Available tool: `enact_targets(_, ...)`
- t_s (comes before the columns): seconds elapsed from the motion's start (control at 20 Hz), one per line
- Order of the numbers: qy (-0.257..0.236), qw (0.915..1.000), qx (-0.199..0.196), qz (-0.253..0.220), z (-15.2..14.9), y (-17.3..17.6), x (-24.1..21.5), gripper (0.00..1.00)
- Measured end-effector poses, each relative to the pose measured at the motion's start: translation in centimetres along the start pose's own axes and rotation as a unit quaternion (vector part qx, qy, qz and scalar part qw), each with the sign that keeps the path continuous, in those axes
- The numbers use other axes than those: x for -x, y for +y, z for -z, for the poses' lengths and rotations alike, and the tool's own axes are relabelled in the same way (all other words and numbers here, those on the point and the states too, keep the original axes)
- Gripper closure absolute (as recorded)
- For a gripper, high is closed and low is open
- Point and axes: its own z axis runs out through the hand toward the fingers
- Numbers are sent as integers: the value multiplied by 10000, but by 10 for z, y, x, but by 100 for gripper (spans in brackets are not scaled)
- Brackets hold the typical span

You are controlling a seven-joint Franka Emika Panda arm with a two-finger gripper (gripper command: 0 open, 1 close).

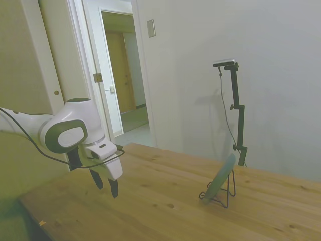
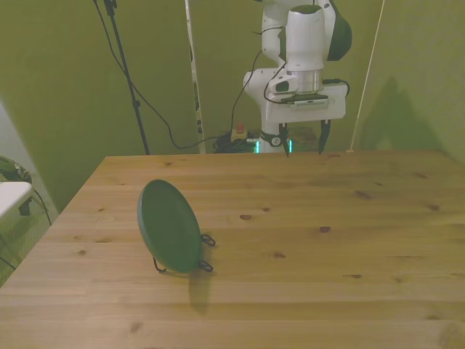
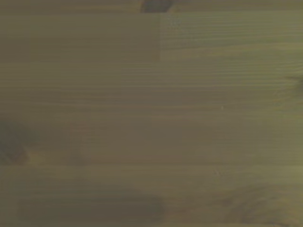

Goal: Unload the plate

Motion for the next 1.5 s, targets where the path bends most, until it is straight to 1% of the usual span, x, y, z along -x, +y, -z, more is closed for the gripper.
enact_targets(0.1, -11, 10000, -6, 11, 0, 2, -2, 0)
enact_targets(0.15, 32, 10000, -62, -56, 7, 4, -8, 0)
enact_targets(0.2, 135, 9997, -145, -156, 24, 8, -18, 0)
enact_targets(0.25, 223, 9992, -213, -271, 48, 15, -29, 0)
enact_targets(0.35, 354, 9975, -313, -521, 95, 34, -46, 0)
enact_targets(0.45, 524, 9948, -389, -785, 136, 56, -64, 0)
enact_targets(0.5, 597, 9930, -408, -936, 151, 69, -75, 0)
enact_targets(0.6, 711, 9892, -435, -1204, 167, 92, -103, 0)
enact_targets(0.7, 716, 9869, -428, -1381, 170, 111, -135, 0)
enact_targets(0.8, 696, 9860, -372, -1471, 167, 121, -166, 0)
enact_targets(0.9, 694, 9851, -303, -1543, 163, 124, -195, 0)
enact_targets(1.05, 733, 9847, -209, -1570, 158, 119, -228, 0)
enact_targets(1.1, 747, 9855, -195, -1514, 157, 116, -234, 0)
enact_targets(1.15, 797, 9876, -216, -1332, 163, 105, -235, 0)
enact_targets(1.3, 759, 9877, -177, -1358, 159, 106, -239, 0)
enact_targets(1.5, 885, 9849, -107, -1484, 161, 106, -271, 0)
